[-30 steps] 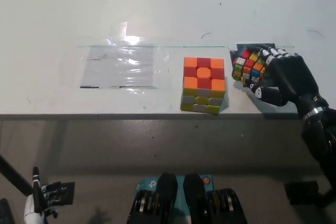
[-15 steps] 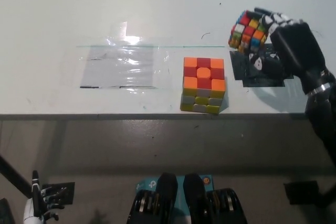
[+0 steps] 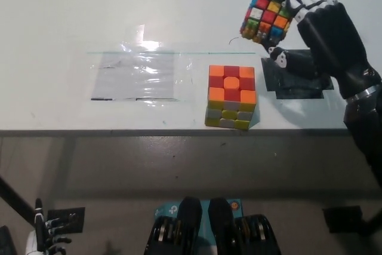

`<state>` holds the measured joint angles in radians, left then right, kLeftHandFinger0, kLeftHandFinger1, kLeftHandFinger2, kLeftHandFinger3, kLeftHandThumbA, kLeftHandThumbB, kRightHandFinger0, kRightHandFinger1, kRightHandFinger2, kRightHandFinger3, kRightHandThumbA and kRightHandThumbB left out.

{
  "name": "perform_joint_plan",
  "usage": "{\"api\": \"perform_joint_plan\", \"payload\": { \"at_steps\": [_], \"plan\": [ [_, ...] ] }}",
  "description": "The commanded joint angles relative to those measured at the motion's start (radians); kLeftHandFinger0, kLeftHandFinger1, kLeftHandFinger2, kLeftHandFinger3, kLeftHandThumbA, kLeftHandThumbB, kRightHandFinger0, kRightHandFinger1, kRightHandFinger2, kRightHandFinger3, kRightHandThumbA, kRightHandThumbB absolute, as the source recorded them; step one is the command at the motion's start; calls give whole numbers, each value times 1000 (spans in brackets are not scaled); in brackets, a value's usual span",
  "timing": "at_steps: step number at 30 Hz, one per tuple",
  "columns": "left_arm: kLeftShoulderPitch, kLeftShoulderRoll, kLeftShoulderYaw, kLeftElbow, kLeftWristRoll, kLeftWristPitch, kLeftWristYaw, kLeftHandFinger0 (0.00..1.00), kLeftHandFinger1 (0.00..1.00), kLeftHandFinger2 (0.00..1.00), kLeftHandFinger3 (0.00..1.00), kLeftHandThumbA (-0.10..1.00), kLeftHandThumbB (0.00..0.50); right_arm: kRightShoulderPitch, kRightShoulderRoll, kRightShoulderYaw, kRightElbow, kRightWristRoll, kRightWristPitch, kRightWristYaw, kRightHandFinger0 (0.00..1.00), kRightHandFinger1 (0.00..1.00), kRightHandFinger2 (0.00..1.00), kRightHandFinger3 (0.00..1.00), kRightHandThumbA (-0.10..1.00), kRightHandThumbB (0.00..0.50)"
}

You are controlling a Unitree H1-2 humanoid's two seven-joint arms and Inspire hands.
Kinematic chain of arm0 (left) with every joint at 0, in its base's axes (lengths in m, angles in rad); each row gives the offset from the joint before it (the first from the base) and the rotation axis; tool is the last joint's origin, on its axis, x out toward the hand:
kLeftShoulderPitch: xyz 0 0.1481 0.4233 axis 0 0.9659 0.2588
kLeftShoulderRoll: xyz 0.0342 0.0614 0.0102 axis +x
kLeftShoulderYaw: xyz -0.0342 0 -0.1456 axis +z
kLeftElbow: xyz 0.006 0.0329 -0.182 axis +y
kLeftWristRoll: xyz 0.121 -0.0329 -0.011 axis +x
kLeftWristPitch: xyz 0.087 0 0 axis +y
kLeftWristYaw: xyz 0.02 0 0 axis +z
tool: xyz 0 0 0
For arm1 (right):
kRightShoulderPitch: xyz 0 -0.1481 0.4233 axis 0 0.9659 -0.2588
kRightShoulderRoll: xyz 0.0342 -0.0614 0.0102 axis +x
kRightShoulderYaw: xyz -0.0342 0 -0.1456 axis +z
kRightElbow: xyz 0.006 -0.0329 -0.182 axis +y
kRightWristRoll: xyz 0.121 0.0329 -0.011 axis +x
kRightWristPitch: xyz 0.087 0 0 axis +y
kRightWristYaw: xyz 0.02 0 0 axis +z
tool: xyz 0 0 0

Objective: The robot uses its right hand to pick up the small cube kept on the middle on the desk and place it on the bigger cube kept next to it

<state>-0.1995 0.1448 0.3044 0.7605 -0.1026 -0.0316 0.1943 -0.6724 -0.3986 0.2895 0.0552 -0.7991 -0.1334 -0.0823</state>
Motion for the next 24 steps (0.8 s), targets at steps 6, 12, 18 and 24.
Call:
{"api": "perform_joint_plan", "payload": {
  "at_steps": [6,12,18,24],
  "plan": [
    [-11,18,4,-15,-15,-21,4,159,242,364,397,1000,251,17,44,-12,-66,1,10,41,0,0,180,11,-100,256],
    [-18,19,0,-22,-9,-4,19,85,229,410,513,1000,344,38,59,-6,-41,-5,-8,32,0,0,146,81,-100,327],
    [-27,23,-1,-13,-8,-14,18,145,254,388,481,1000,387,48,59,2,-12,-17,-22,18,0,0,89,97,-100,260],
    [-33,29,-8,-18,2,5,21,171,298,464,586,1000,361,51,71,5,46,-19,-39,-19,0,0,91,11,-100,242]
  ]
}}
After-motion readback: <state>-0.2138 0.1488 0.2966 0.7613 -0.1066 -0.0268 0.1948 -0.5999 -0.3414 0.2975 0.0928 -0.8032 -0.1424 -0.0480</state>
